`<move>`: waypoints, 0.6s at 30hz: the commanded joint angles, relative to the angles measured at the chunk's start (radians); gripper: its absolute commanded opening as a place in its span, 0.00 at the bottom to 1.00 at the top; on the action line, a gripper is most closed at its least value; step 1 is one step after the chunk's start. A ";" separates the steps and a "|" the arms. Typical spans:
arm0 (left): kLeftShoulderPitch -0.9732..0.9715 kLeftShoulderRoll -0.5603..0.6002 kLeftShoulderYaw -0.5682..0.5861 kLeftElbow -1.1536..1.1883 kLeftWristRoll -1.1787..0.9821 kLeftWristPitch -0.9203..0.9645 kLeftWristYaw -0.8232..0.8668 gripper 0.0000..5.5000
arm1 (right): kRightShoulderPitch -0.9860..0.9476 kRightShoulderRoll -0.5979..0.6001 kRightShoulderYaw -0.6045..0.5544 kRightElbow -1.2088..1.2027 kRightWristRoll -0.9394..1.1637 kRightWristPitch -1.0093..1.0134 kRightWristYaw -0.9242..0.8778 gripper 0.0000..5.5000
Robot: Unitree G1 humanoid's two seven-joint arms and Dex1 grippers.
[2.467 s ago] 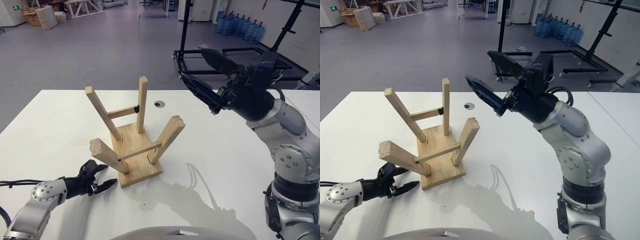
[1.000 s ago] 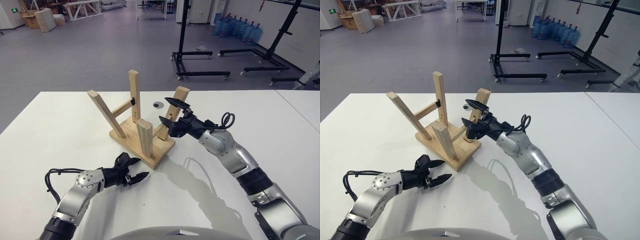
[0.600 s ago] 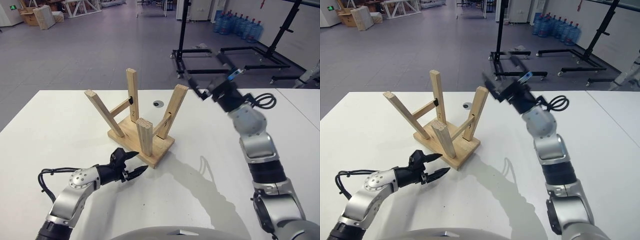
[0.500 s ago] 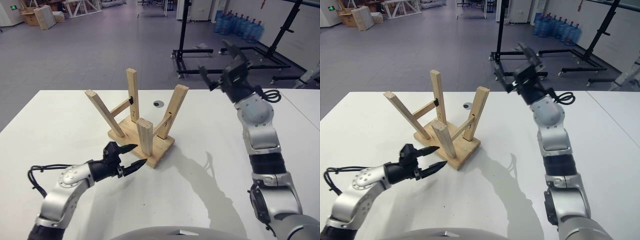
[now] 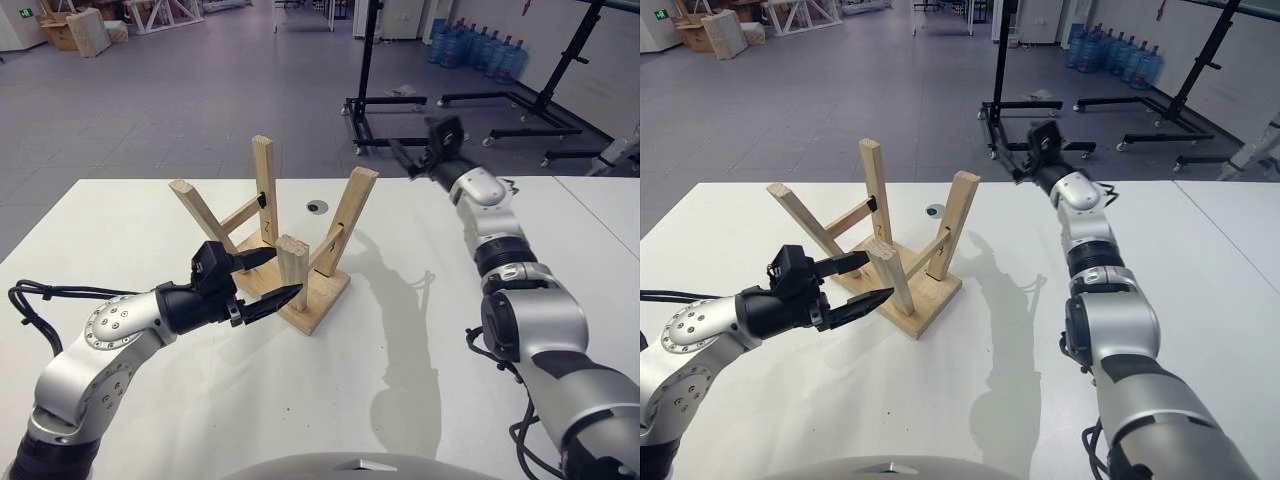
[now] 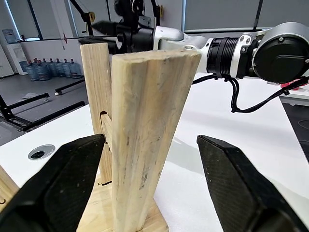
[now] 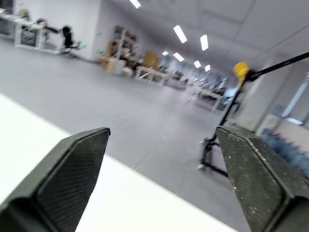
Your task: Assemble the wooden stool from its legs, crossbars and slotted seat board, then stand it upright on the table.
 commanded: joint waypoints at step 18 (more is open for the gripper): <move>-0.182 -0.103 -0.161 0.122 0.197 0.004 0.109 0.63 | 0.003 0.110 0.015 -0.032 0.053 0.010 0.404 0.74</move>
